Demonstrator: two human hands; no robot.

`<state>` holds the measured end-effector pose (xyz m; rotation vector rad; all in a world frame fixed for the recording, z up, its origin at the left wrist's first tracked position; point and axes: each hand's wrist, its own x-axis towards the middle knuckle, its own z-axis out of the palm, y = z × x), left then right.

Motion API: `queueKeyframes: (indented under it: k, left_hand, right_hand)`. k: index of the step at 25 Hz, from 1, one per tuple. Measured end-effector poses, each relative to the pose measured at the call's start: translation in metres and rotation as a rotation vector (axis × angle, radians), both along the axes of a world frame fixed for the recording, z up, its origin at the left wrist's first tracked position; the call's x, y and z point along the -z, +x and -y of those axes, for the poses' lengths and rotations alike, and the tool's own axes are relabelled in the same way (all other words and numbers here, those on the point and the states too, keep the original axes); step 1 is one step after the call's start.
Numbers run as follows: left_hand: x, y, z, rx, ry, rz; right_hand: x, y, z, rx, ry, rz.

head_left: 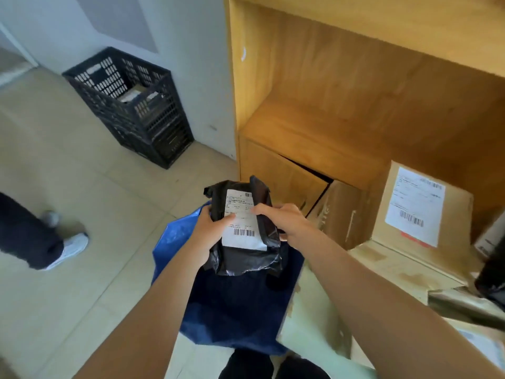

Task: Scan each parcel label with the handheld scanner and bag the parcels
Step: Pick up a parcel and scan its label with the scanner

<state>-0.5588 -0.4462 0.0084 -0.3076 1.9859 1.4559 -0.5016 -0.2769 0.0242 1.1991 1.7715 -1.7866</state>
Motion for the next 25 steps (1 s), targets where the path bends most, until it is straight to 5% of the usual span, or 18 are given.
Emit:
queueKeyframes:
  k: [10, 16, 21, 25]
  left_hand:
    - [0.142, 0.008, 0.027, 0.056, -0.162, 0.288]
    - [0.187, 0.015, 0.032, 0.028, -0.224, 0.337]
    - [0.178, 0.019, 0.033, 0.251, -0.642, 0.016]
    - [0.157, 0.013, 0.025, 0.334, -0.731, -0.262]
  right_hand:
    - [0.146, 0.007, 0.043, -0.103, -0.066, 0.308]
    - [0.179, -0.003, 0.038, -0.118, -0.012, 0.363]
    - [0.185, 0.0, 0.03, -0.275, 0.232, 0.36]
    - [0.165, 0.001, 0.023, -0.366, 0.383, 0.298]
